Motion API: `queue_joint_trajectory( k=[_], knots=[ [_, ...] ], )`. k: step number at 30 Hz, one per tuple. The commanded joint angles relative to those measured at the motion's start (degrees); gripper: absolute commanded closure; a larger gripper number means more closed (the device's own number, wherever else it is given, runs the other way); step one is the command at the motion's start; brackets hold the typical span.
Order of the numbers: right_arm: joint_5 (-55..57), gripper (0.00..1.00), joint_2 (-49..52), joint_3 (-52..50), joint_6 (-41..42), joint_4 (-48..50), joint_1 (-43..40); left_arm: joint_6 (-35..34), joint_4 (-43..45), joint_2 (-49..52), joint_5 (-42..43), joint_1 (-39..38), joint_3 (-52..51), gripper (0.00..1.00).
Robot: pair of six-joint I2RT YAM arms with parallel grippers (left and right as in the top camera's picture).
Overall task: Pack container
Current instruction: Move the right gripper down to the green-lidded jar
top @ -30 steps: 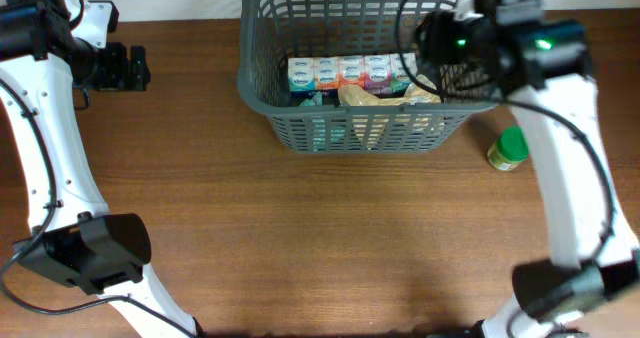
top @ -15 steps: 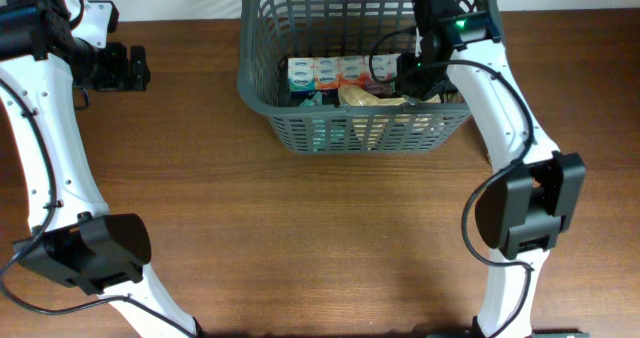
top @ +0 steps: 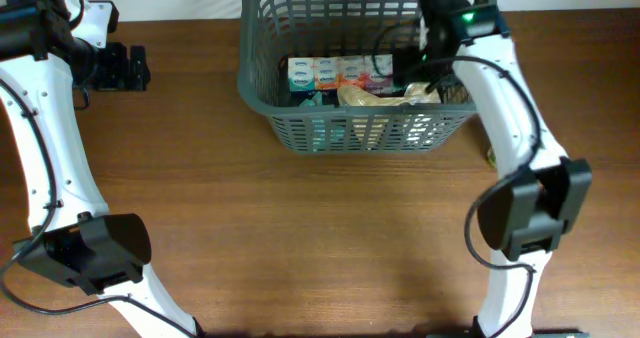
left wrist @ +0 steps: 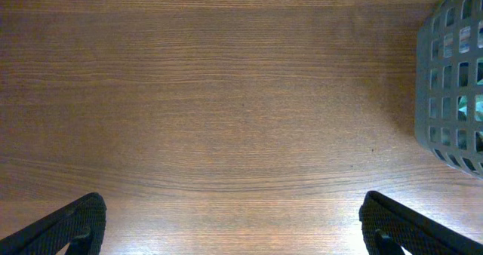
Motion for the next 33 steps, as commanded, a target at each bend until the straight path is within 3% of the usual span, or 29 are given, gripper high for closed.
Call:
queue_joint_trajectory(
  k=[1, 6, 14, 17, 27, 33],
  knots=[
    [3.3, 0.06, -10.2, 10.5, 0.0, -2.3, -2.6, -0.8, 0.0, -1.0, 0.8, 0.3, -0.1, 0.01],
    [6.4, 0.07, -15.4, 14.2, 0.9, -4.6, -8.5, -0.8, 0.0, -1.0, 0.8, 0.3, -0.1, 0.01],
    [4.2, 0.05, -16.6, 11.5, 5.2, -7.0, -26.7, -0.8, 0.0, -1.0, 0.8, 0.3, -0.1, 0.01],
    [-0.3, 0.06, -15.5, 1.9, 7.0, -4.7, -31.2, -0.8, 0.0, -1.0, 0.8, 0.3, -0.1, 0.01],
    [-2.1, 0.03, -14.8, -32.8, 8.6, 12.6, -28.4, -0.8, 0.0, -1.0, 0.8, 0.3, -0.1, 0.01],
    [-7.0, 0.03, -14.8, -43.6, 8.7, 22.1, -28.4, -0.8, 0.0, -1.0, 0.8, 0.3, -0.1, 0.01]
  ],
)
